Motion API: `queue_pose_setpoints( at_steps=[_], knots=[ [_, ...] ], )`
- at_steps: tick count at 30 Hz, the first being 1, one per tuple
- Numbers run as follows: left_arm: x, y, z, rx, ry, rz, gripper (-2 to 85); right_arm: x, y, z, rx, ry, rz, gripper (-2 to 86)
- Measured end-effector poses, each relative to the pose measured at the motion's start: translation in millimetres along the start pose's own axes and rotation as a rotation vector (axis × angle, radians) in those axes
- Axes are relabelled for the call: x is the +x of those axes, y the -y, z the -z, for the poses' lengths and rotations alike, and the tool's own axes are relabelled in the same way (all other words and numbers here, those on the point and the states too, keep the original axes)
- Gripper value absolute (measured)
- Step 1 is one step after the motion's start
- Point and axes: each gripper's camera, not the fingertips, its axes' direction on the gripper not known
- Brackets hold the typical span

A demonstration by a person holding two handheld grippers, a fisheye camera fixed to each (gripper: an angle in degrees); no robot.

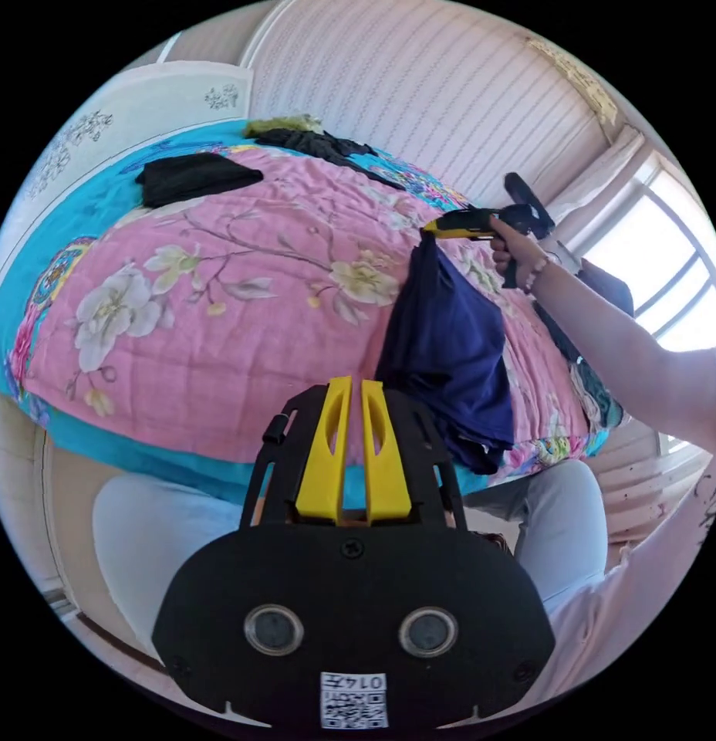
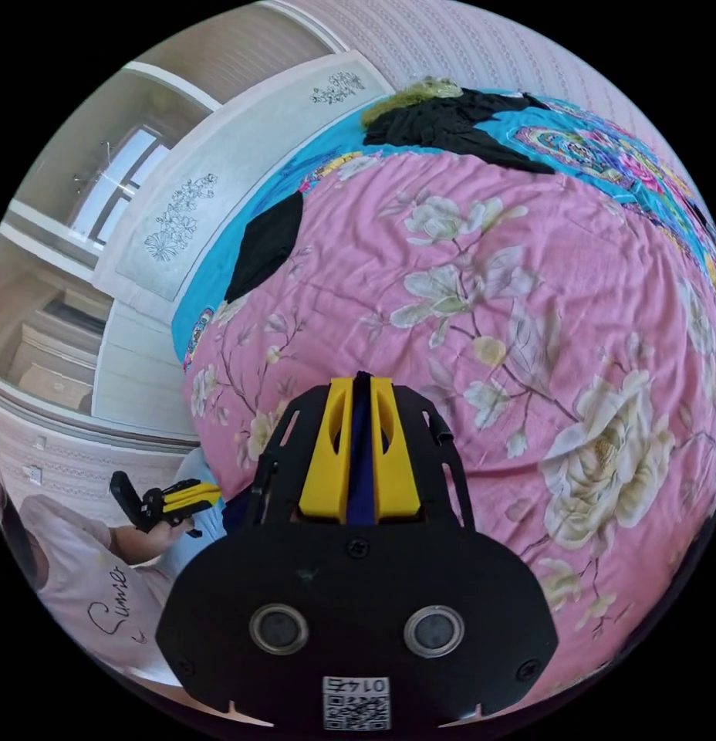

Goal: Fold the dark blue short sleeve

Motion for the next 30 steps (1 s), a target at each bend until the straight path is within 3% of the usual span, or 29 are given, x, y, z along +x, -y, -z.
queue_pose_setpoints(
  at_steps=[4, 8, 10, 12, 14, 18, 21, 23, 30],
  knots=[
    [-16, 4, 7, 0.011, -0.062, 0.082, 3.0, -1, -15, 21, 0.048, 0.017, 0.040, 7.7],
    [11, 17, -6, 0.063, -0.170, 0.009, 12.8, 9, -26, 2, -0.047, 0.032, -0.003, 12.5],
    [26, 24, -25, 0.026, -0.207, -0.024, 13.6, 6, -28, -13, -0.098, 0.066, -0.002, 13.4],
    [39, 27, -51, -0.049, -0.182, -0.061, 13.1, -4, -32, -21, -0.096, 0.038, -0.005, 12.7],
    [52, 25, -59, -0.032, -0.093, -0.125, 8.9, -24, -41, -23, -0.068, -0.142, 0.036, 9.8],
    [55, 27, -51, -0.027, -0.150, -0.125, 4.6, -43, -56, -12, -0.054, -0.202, 0.106, 4.0],
    [77, 27, -26, 0.025, -0.162, -0.217, 4.3, -42, -78, 20, 0.013, -0.073, 0.111, 2.2],
    [106, 26, 2, 0.079, -0.215, -0.323, 4.2, -36, -111, 66, 0.169, 0.068, 0.082, 1.9],
    [210, 22, 52, 0.149, -0.350, -0.674, 4.2, -20, -263, 222, 0.592, 0.091, -0.045, 1.6]
  ],
)
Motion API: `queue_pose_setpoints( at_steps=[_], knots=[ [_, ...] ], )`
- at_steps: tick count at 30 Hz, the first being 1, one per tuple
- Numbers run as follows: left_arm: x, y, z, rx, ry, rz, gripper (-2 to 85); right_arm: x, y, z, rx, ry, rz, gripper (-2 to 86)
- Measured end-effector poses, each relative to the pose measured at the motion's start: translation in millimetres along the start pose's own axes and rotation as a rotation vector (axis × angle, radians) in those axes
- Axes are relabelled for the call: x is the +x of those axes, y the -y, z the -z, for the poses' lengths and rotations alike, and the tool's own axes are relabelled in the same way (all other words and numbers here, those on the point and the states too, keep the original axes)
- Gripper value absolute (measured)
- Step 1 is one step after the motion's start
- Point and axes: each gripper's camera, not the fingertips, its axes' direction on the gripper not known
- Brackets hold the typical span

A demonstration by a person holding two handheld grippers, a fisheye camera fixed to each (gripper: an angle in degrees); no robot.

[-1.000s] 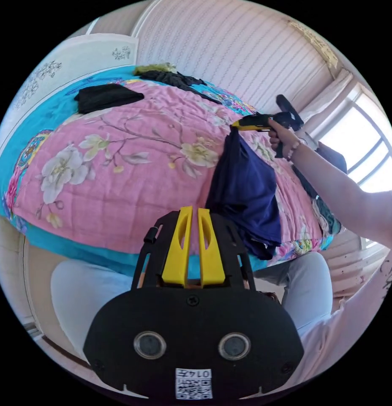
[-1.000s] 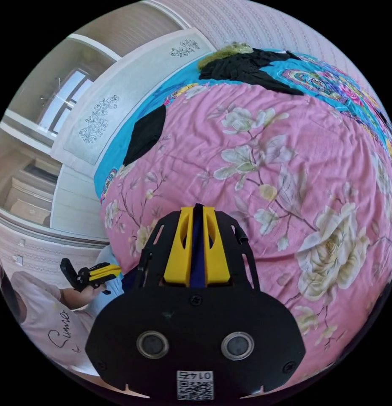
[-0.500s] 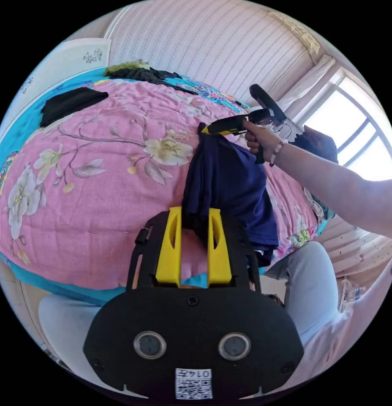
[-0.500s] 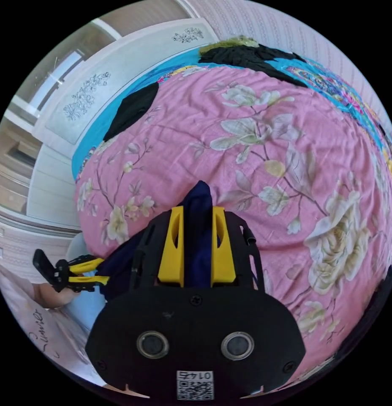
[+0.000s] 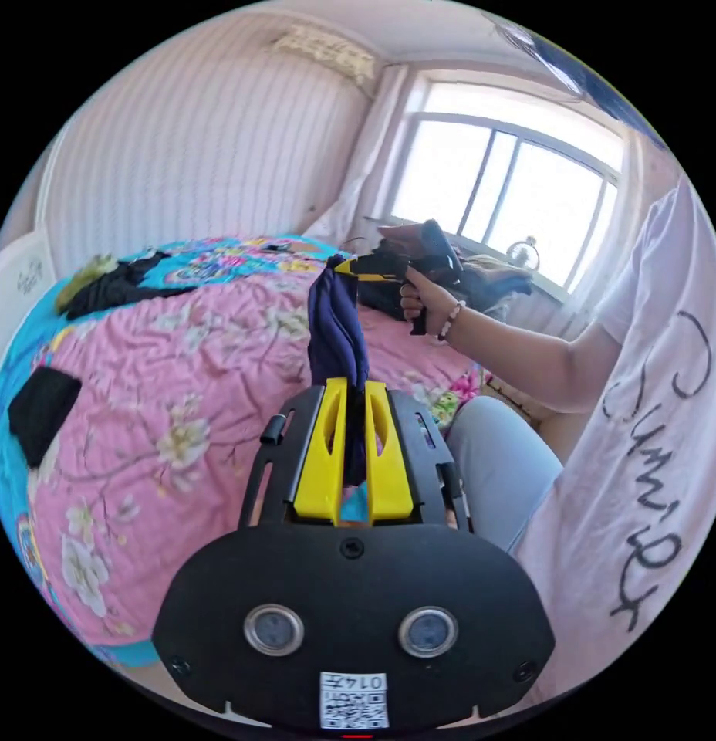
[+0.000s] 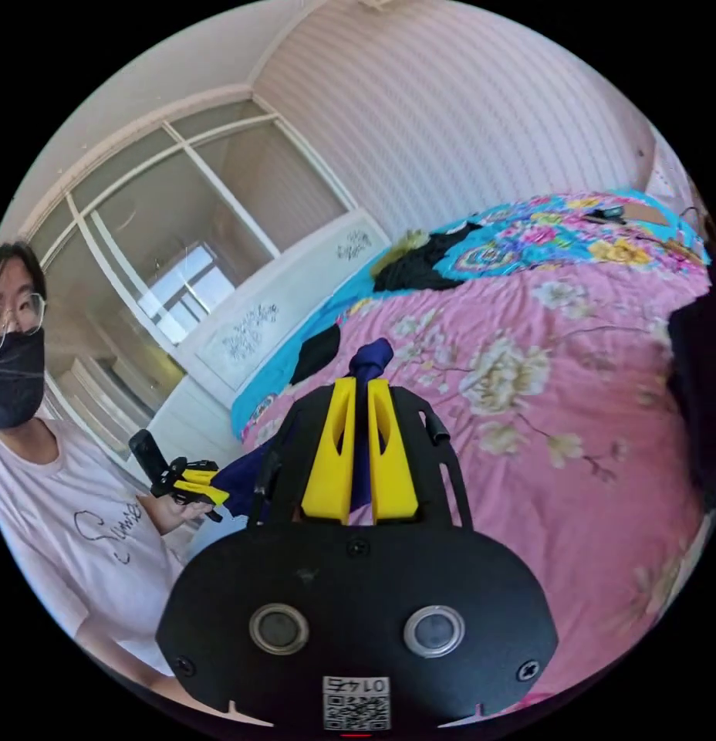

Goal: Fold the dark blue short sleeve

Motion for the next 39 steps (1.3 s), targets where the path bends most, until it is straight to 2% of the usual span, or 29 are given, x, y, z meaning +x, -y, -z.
queue_pose_setpoints(
  at_steps=[4, 8, 9, 11, 12, 15, 16, 18, 21, 24, 26, 30, 32, 33, 35, 36, 38, 39],
  knots=[
    [36, 69, -29, 0.066, -0.160, -0.131, 4.1, -1, -16, 127, 0.154, -0.133, 0.003, 1.7],
    [63, 182, -76, 0.205, -0.269, -0.256, 4.0, -2, 18, 239, 0.183, -0.343, 0.032, 1.8],
    [67, 203, -84, 0.235, -0.293, -0.258, 4.0, -2, 29, 254, 0.194, -0.389, 0.035, 1.8],
    [69, 298, -124, 0.325, -0.469, -0.197, 4.2, 13, 85, 310, 0.240, -0.562, -0.028, 2.4],
    [70, 322, -135, 0.343, -0.487, -0.177, 4.3, 21, 102, 321, 0.231, -0.592, -0.051, 2.6],
    [68, 427, -208, 0.319, -0.362, -0.087, 5.2, 80, 170, 354, 0.179, -0.749, -0.217, 5.0],
    [58, 454, -243, 0.258, -0.284, -0.018, 5.3, 110, 181, 357, 0.149, -0.807, -0.326, 6.7],
    [33, 473, -286, 0.139, -0.242, 0.088, 5.3, 146, 179, 349, 0.065, -0.869, -0.446, 10.0],
    [-1, 457, -312, 0.046, -0.259, 0.121, 5.2, 173, 148, 333, 0.065, -0.823, -0.465, 13.2],
    [-16, 405, -292, 0.014, -0.194, -0.023, 5.0, 168, 103, 323, 0.128, -0.695, -0.348, 11.7],
    [-34, 340, -257, -0.017, -0.163, -0.099, 4.8, 141, 58, 310, 0.175, -0.639, -0.219, 10.2],
    [-75, 222, -181, -0.073, -0.035, -0.031, 3.3, 74, -20, 259, 0.173, -0.647, 0.010, 8.0],
    [-97, 149, -121, -0.140, 0.149, 0.016, 0.4, 37, -73, 200, 0.144, -0.611, 0.116, 4.9],
    [-102, 132, -106, -0.166, 0.218, 0.037, 0.1, 30, -86, 182, 0.135, -0.598, 0.128, 3.6],
    [-129, 73, -59, -0.314, 0.488, 0.108, -0.6, 17, -129, 101, 0.071, -0.525, 0.075, 1.5],
    [-138, 60, -46, -0.332, 0.527, 0.150, -0.7, 15, -137, 76, 0.009, -0.477, 0.070, 1.5],
    [-179, 15, 11, -0.265, 0.561, 0.345, -0.6, 2, -161, -30, -0.196, -0.272, 0.032, 1.8],
    [-190, 5, 26, -0.237, 0.567, 0.395, -0.5, -4, -164, -54, -0.217, -0.215, 0.033, 2.0]
  ],
)
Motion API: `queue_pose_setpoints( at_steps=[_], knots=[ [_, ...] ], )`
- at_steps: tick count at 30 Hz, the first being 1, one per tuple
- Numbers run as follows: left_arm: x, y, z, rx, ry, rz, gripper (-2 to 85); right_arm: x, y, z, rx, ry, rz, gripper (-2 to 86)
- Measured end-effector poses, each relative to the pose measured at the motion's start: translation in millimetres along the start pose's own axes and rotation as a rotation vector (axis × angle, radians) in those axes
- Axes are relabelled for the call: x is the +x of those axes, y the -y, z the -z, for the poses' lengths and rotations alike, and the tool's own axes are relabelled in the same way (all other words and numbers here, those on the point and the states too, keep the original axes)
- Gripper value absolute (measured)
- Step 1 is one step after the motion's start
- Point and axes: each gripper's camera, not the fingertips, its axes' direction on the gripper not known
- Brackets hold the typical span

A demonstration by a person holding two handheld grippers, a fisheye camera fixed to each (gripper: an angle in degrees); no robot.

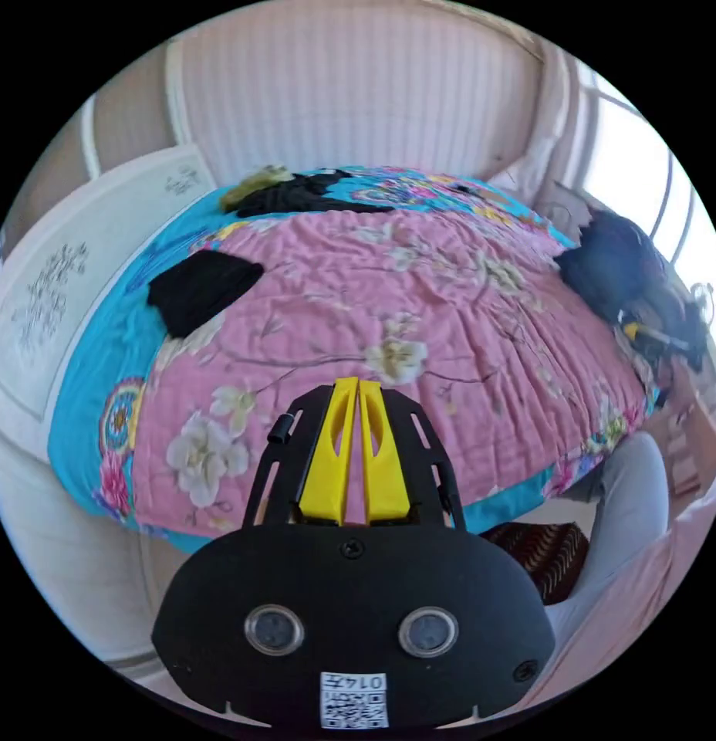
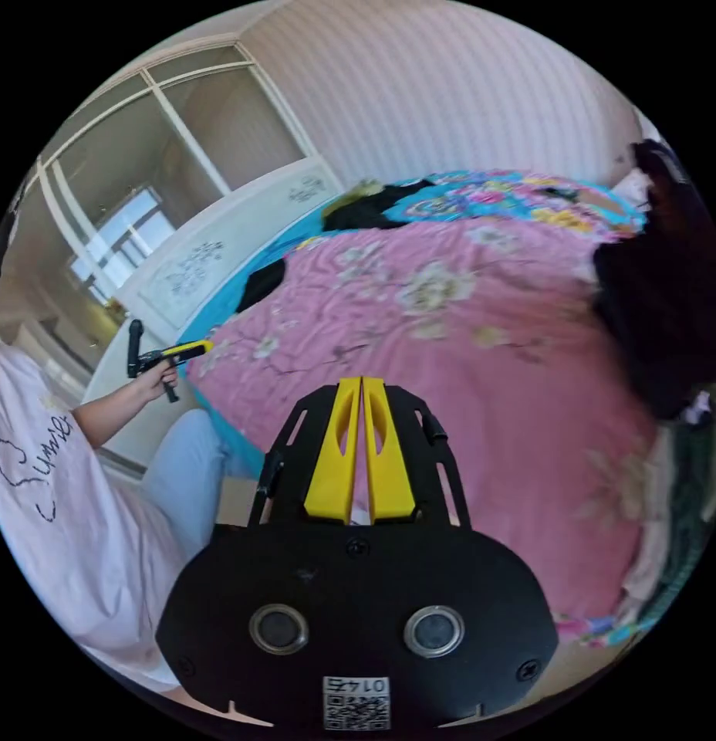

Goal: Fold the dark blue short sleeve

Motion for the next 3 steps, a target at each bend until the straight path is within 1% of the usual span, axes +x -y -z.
queue_pose_setpoints(
  at_steps=[2, 3],
  knots=[
    [-70, -17, 12, 0.065, 0.029, 0.159, 0.4, -54, 16, -82, -0.040, 0.167, 0.093, 5.0],
    [-85, -19, 13, 0.076, 0.042, 0.184, 1.7, -69, 22, -103, -0.065, 0.184, 0.124, 5.7]
  ],
)
